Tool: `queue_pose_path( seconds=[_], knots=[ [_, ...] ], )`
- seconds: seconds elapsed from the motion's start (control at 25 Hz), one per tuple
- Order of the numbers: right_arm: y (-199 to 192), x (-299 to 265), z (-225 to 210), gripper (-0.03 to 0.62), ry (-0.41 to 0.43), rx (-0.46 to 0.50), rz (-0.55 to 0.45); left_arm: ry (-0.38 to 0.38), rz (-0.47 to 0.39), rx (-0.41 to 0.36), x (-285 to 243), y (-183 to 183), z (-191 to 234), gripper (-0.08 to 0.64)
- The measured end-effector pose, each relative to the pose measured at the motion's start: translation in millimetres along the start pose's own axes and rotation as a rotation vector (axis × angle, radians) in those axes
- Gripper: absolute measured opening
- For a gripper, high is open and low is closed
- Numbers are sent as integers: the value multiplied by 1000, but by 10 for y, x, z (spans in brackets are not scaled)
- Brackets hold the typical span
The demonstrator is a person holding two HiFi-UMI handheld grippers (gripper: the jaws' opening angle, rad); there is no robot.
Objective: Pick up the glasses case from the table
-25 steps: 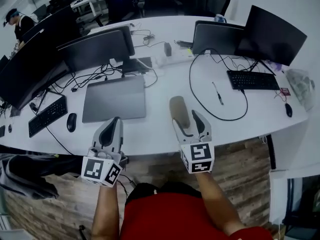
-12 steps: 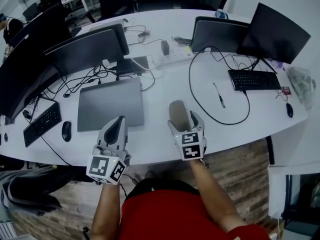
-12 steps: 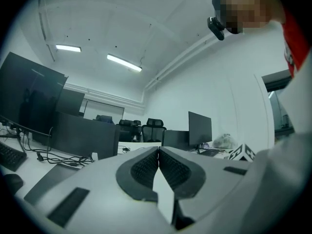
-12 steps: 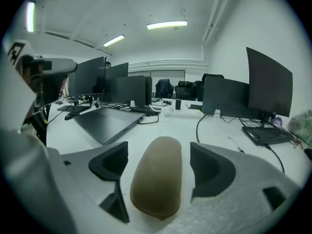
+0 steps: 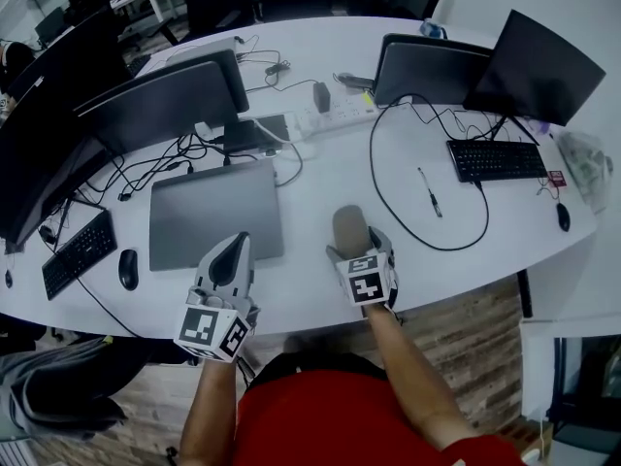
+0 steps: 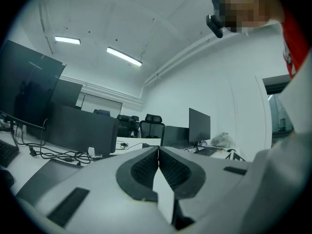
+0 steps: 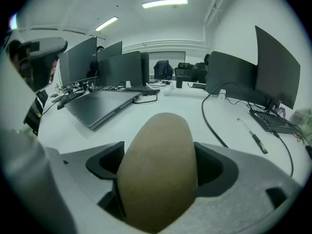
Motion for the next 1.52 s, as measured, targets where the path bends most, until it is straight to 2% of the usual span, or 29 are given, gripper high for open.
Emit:
queue_pose_path(
  seconds=[0.28,0.44,0.96,1.28,1.52],
  knots=[
    [2,-18,-8,419,-15,-33,-9,-4,9,0,14,-7,73,11],
    [44,99,-1,413,-18,-59,-54,-10,8,-5,61,17,81,11],
    [654,1243,42,411,12,-57,-335,-45,-35,-20,274,251,-85,11],
    [732,1828,145,410,29,-35,-432,-53,-104,-70,441,523,-241,11],
    [693,2035,233,408,49,-38,-469,-56,-114,-71,525,563,-298,11]
  ],
)
Point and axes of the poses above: the fingertips, and each gripper's own axes: x backward along the fingers, z to its left, y out of its top, the point moved 10 cm from there along x, backward along the fingers, and after that the axes turned 1 degree about y, right-handed, at the moved point
